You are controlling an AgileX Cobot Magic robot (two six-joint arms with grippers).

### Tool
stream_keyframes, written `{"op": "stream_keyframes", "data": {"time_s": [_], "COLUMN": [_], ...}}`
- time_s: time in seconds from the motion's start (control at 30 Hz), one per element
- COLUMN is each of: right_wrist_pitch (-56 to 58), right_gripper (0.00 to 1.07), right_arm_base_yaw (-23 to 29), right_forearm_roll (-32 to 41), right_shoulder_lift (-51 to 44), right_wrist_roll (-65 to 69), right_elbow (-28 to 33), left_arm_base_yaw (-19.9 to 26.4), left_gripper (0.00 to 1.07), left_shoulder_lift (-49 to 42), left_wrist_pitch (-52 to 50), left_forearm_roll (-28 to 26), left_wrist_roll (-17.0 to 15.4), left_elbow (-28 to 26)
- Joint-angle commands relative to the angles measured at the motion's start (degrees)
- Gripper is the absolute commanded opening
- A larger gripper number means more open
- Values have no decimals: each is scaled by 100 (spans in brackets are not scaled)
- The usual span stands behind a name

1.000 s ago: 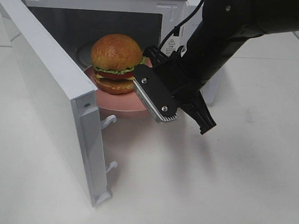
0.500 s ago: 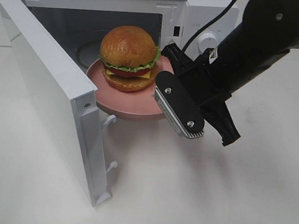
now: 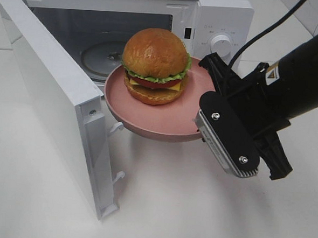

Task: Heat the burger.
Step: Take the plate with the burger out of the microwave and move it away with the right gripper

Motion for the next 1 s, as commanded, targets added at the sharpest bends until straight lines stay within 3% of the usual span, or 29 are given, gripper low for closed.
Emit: {"op": "stream_keyframes", "data": {"time_s": [0.03, 0.47, 0.77, 1.0], "right_wrist_pitch": [-338, -172, 57, 435], "right_gripper": [1, 2, 3, 4], "right_arm_base_yaw": [23, 23, 23, 23], "right_forearm_roll": [6, -905, -1106, -1833], "right_shoulder_lift": [-315, -1553, -2320, -2888], "right_wrist_roll": [120, 1318, 1902, 2773], "right_elbow": [103, 1008, 1524, 1868], "left_arm_base_yaw": [17, 17, 17, 17], "left_gripper": [100, 100, 100, 100], "left_shoulder_lift": [-34, -34, -34, -34], "left_wrist_pitch": [-46, -46, -46, -46], "left_forearm_roll": [11, 17, 17, 17], "left_wrist_roll": [-34, -34, -34, -34], "left_elbow": [-11, -11, -11, -11]}}
